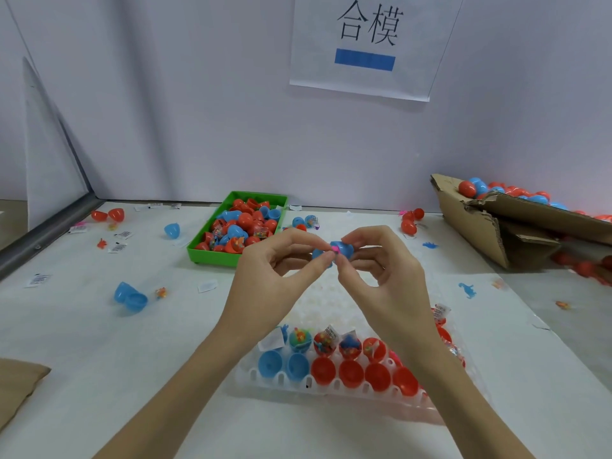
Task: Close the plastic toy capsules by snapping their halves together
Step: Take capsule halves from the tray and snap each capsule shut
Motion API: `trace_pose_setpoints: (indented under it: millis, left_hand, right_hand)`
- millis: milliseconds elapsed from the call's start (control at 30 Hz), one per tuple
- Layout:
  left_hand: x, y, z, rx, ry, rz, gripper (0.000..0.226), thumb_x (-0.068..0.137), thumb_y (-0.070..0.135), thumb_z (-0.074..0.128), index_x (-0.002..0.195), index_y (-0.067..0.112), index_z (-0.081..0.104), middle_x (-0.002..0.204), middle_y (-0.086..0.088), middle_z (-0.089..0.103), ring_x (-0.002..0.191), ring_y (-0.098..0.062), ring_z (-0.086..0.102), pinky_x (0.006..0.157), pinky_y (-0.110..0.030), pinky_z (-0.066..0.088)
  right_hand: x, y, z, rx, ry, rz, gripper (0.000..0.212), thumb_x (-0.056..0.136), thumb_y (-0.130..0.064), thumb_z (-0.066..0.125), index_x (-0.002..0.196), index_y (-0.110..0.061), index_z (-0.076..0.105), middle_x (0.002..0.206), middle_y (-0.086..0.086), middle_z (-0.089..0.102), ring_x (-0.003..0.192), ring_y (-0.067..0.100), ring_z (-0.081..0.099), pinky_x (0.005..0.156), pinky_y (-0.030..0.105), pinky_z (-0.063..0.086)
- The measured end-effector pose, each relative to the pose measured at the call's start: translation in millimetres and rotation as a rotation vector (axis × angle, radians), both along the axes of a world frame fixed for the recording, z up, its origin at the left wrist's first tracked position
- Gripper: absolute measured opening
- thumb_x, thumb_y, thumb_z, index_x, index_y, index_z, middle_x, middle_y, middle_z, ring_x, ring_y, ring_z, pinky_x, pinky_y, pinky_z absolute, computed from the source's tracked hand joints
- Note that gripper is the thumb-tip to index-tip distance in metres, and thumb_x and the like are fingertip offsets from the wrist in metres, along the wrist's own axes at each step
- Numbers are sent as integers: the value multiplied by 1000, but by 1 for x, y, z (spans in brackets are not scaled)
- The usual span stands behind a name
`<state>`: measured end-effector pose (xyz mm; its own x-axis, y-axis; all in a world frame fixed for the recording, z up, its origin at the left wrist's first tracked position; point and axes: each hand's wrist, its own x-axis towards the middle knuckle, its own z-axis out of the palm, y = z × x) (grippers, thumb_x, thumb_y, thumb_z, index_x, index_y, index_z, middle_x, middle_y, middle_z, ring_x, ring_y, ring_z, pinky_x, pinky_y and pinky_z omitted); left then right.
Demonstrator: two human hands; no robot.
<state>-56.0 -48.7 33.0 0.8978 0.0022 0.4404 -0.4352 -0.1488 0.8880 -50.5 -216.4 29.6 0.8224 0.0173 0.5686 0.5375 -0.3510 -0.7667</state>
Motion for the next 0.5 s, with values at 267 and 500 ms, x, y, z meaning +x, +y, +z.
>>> trace_pose_setpoints:
  millis: [267,500]
  left_hand:
    - [-1,-3,-3,25,-11,42,9,95,13,74,101,20,72,94,8,77,93,-12,75,83,-24,61]
    - [-1,-1,0,-43,9,13,14,93,8,75,100,18,69,87,6,77,84,-14,75,76,-21,59]
  right_hand:
    - [0,1,-1,21,38,103,31,89,-15,77,119,-20,68,114,1,66,99,14,70,85,19,57]
    - [-2,-1,2,88,73,247,36,94,-7,71,125,-26,67,119,1,70,100,17,73,85,18,57]
